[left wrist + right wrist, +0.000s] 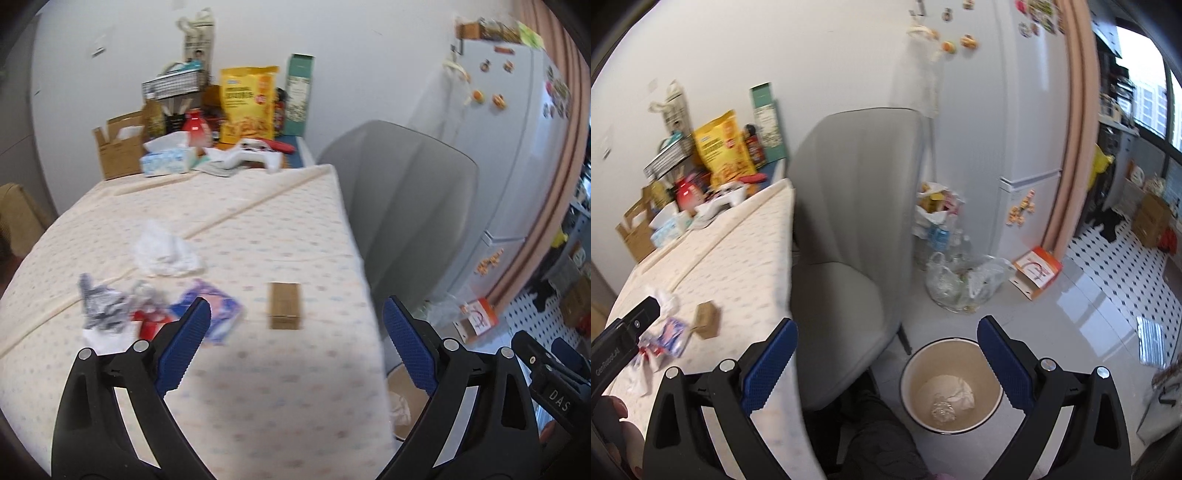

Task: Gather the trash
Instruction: 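Move both tools back to the trash on the table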

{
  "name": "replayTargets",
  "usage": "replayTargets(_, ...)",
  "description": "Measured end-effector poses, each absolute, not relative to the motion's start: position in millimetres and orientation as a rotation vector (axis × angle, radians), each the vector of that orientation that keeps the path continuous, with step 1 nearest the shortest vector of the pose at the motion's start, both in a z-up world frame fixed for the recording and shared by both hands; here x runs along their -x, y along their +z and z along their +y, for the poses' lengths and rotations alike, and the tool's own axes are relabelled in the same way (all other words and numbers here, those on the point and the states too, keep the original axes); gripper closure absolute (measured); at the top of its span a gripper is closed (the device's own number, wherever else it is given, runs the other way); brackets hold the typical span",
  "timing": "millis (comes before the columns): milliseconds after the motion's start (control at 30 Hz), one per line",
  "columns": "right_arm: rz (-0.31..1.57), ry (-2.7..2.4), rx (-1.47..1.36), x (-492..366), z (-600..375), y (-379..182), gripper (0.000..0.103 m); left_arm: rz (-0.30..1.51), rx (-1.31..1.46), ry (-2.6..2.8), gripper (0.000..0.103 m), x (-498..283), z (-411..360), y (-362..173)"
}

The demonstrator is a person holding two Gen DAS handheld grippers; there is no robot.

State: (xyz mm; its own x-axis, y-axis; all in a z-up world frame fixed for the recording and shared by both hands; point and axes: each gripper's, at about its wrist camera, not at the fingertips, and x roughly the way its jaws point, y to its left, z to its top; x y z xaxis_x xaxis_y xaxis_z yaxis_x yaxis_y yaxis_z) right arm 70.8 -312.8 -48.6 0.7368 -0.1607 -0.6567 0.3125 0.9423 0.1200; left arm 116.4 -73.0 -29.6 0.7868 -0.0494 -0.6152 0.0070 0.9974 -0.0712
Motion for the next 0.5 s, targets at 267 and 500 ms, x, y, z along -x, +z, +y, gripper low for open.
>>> replayTargets(267,0.688,-0.16,-0.161,-72,-248,-34,0.008,0.644,0.134,0.055,0.01,-104,-4,-28)
replayTargets(500,0.689,-0.078,-0.129,-75,-200,-29,0.008,0.628,0.171,0.131,0.01,-99,46,-29)
